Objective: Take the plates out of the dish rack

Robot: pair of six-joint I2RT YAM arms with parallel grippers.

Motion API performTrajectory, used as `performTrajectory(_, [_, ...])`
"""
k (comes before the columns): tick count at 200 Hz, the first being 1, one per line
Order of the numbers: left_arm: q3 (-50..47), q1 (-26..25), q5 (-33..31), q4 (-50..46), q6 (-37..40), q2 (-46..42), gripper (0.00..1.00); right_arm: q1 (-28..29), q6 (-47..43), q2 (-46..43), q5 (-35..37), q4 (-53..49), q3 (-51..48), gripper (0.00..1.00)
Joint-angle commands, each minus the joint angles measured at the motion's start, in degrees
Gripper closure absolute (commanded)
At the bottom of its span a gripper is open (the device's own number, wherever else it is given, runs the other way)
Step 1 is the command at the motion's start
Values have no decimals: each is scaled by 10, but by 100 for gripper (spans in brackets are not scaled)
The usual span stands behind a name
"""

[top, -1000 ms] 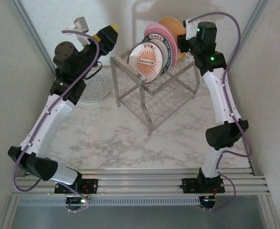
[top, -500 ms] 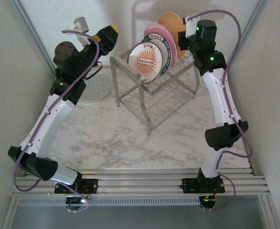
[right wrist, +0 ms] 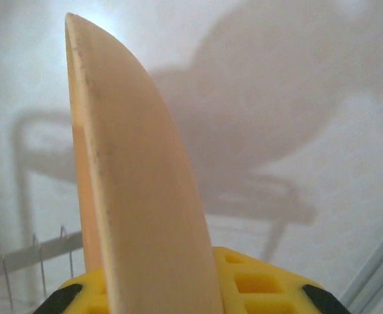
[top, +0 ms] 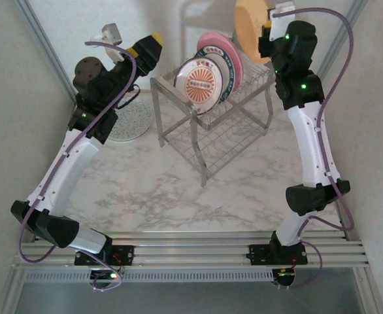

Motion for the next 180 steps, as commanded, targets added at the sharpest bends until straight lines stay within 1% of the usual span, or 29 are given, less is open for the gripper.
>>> performTrajectory(1, [26,-8,27,20,-6,9,21,3,-8,-31,52,70,15,100])
performTrajectory(23, [42,-12,45,15,-5,20,21,3,-7,-51,64,95,-1,100])
performTrajectory(50, [61,-24,67,4,-2,37,21,3,18,-80,67,111,-22,100])
performTrajectory(74, [82,-38,77,-14,9,53,21,3,61,-112,63,115,-49,100])
performTrajectory(100, [111,-56,90,-35,25,75,21,3,121,-158,41,125,-99,100])
performTrajectory(134, [148,-73,106,-56,31,107,20,4,217,-201,-32,124,-135,100])
performTrajectory(180, [231,-96,118,-94,34,168,19,3,338,-210,-142,113,-151,100])
